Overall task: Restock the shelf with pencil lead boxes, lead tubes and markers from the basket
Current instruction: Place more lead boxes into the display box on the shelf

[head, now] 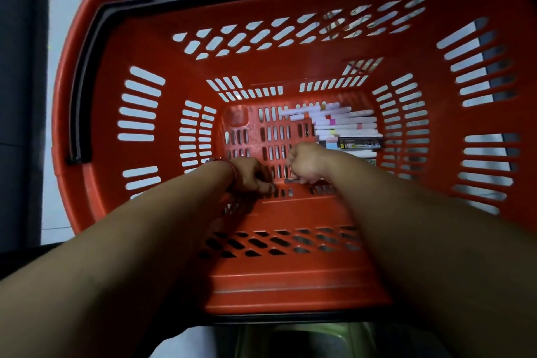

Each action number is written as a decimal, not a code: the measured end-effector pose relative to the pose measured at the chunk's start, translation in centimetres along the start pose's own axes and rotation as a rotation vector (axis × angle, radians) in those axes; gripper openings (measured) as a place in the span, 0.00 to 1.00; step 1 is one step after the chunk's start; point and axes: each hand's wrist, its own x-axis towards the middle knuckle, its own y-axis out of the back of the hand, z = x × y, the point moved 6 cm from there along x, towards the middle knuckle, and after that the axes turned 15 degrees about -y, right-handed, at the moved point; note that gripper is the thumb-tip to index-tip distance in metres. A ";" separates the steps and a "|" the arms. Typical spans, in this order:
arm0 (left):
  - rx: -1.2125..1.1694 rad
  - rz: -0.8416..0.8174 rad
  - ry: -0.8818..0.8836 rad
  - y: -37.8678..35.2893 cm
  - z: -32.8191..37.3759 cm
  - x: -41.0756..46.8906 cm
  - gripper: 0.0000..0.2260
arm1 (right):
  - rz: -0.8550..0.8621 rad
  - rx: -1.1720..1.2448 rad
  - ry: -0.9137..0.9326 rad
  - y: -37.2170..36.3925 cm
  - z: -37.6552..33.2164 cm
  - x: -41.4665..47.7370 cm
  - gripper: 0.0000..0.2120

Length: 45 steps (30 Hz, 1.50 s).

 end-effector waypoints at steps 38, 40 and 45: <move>-0.864 0.396 -0.794 5.6 52.0 -22.0 0.08 | 0.607 1.385 0.685 14.0 26.6 -50.1 0.03; -0.828 0.391 -0.817 4.5 55.9 -21.9 0.10 | 0.702 1.431 0.653 13.9 30.2 -52.8 0.02; -0.836 0.201 -0.940 -0.1 64.8 -21.3 0.13 | 0.908 1.521 0.560 12.6 37.8 -57.7 0.06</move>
